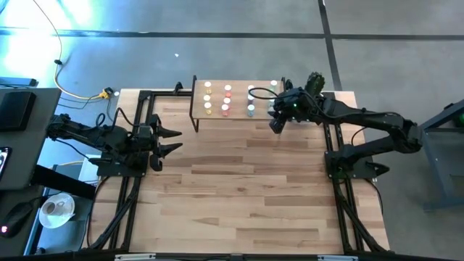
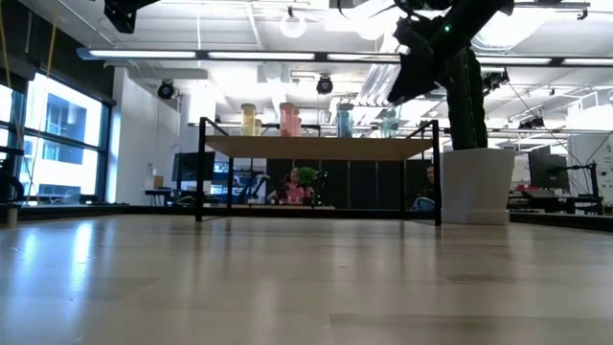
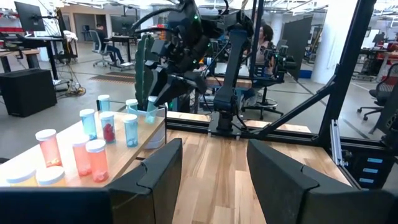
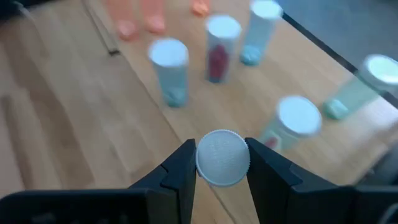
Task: Pick and place medicine bottles onto shelf by color
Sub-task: Put the green pill bottle on the shelf aligned with the other green pill bottles
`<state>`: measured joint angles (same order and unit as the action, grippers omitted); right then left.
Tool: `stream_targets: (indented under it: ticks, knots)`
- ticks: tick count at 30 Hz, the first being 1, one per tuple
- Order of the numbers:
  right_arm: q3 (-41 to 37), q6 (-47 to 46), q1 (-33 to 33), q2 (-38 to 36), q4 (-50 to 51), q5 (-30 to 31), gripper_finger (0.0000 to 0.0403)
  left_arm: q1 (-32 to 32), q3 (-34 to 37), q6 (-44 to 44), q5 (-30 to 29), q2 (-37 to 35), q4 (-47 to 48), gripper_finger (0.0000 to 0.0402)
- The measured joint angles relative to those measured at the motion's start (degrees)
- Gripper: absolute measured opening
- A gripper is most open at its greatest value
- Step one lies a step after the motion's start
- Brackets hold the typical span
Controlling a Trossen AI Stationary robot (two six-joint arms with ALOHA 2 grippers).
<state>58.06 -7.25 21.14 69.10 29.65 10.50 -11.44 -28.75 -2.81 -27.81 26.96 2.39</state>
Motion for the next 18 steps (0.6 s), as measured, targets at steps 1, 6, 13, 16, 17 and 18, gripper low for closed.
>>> stream_targets:
  ticks: [1, 6, 13, 16, 17, 18]
  knots:
    - [0.00, 0.02, -0.28, 0.00, -0.75, -0.11, 0.0109, 0.00, 0.00, 0.00, 0.00, 0.00, 0.01, 0.0172]
    - [0.04, 0.22, -0.35, 0.00, -2.63, 0.35, 0.0109, 0.00, -0.02, 0.00, 0.00, 0.01, 0.01, 0.0172]
    - [0.04, 1.34, 1.69, 0.22, -2.67, 0.46, 0.0109, 0.00, -0.02, -0.01, 0.00, 0.02, 0.03, 0.0172]
    - [0.04, 2.97, 2.34, 0.66, -2.79, 0.50, 0.0109, 0.00, -0.02, -0.02, 0.00, 0.02, 0.05, 0.0172]
    - [0.04, 3.15, 2.46, 0.91, -3.24, 0.50, 0.0109, 0.00, -0.02, 0.00, 0.00, 0.00, 0.05, 0.0172]
    - [0.04, 3.20, 2.56, 1.17, -3.36, 0.51, 0.0109, 0.00, -0.02, 0.00, 0.00, 0.01, 0.05, 0.0172]
